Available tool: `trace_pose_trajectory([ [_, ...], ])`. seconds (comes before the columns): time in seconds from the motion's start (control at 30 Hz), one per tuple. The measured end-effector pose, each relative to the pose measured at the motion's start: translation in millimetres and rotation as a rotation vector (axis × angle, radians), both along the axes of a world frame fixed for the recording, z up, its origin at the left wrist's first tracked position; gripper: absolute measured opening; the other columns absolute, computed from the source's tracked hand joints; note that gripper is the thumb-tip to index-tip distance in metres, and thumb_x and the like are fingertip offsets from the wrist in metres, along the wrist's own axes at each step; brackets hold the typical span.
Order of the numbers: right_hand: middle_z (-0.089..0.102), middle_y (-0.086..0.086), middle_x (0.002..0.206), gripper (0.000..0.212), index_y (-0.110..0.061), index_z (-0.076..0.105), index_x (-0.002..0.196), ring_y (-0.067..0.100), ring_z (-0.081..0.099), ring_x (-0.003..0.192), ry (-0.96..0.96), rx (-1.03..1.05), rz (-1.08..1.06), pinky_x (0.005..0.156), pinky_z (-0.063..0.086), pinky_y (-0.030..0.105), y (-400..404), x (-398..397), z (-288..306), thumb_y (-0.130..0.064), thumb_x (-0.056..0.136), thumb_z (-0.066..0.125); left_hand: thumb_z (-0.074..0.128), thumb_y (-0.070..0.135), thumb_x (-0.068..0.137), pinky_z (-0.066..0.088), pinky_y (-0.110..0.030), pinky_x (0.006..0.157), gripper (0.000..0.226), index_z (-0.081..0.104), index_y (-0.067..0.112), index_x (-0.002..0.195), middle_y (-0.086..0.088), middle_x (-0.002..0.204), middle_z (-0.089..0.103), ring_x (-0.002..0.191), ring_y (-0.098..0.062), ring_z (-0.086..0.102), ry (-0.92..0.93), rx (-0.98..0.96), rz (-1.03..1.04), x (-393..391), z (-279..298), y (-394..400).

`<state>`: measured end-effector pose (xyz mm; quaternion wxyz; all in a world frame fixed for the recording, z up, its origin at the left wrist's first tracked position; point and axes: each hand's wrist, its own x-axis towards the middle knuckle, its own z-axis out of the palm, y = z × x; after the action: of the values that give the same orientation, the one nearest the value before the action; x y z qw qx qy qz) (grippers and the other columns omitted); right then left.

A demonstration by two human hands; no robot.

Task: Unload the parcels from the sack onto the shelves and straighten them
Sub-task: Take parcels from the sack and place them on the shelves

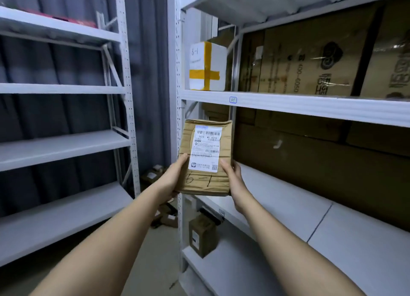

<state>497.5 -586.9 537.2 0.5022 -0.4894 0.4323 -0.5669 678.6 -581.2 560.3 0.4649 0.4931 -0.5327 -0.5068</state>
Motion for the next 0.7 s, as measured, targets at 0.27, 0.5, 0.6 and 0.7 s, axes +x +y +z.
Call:
trace_pose_trajectory([
  [0.27, 0.05, 0.009, 0.141, 0.076, -0.025, 0.023, 0.15, 0.025, 0.051, 0.124, 0.06, -0.226, -0.043, 0.107, 0.04, 0.044, -119.7, 31.4, 89.1, -0.049, 0.087, 0.058, 0.033, 0.056, 0.097, 0.049, -0.017, 0.057, 0.042, 0.068, 0.035, 0.091, 0.017, 0.082, 0.074, 0.072, -0.001, 0.07, 0.009, -0.275, 0.095, 25.7, 75.6, -118.5],
  [0.5, 0.049, 0.004, 0.14, 0.07, -0.026, 0.028, 0.146, 0.021, 0.051, 0.121, 0.082, -0.394, -0.103, 0.094, 0.042, 0.033, -186.8, 57.8, 153.9, -0.049, 0.088, 0.059, 0.028, 0.053, 0.098, 0.05, -0.027, 0.082, 0.043, 0.066, 0.035, 0.108, 0.009, 0.106, 0.072, 0.096, -0.007, 0.068, 0.04, -0.466, 0.073, 50.8, 135.1, -204.3],
  [0.6, 0.047, 0.003, 0.142, 0.073, -0.027, 0.025, 0.147, 0.022, 0.048, 0.126, 0.078, -0.441, -0.17, 0.103, 0.04, 0.039, -214.4, 69.4, 175.8, -0.05, 0.087, 0.06, 0.029, 0.058, 0.096, 0.048, -0.034, 0.094, 0.061, 0.046, 0.015, 0.135, -0.003, 0.126, 0.061, 0.11, -0.016, 0.061, 0.056, -0.469, 0.074, 65.0, 159.0, -245.0],
  [0.7, 0.044, 0.002, 0.143, 0.075, -0.027, 0.023, 0.148, 0.014, 0.045, 0.12, 0.124, -0.502, -0.266, 0.096, 0.036, 0.032, -237.0, 78.7, 193.7, -0.052, 0.087, 0.059, 0.028, 0.061, 0.095, 0.05, -0.033, 0.09, 0.065, 0.043, 0.014, 0.137, -0.004, 0.127, 0.059, 0.11, -0.017, 0.061, 0.039, -0.486, -0.004, 73.9, 179.5, -280.3],
])
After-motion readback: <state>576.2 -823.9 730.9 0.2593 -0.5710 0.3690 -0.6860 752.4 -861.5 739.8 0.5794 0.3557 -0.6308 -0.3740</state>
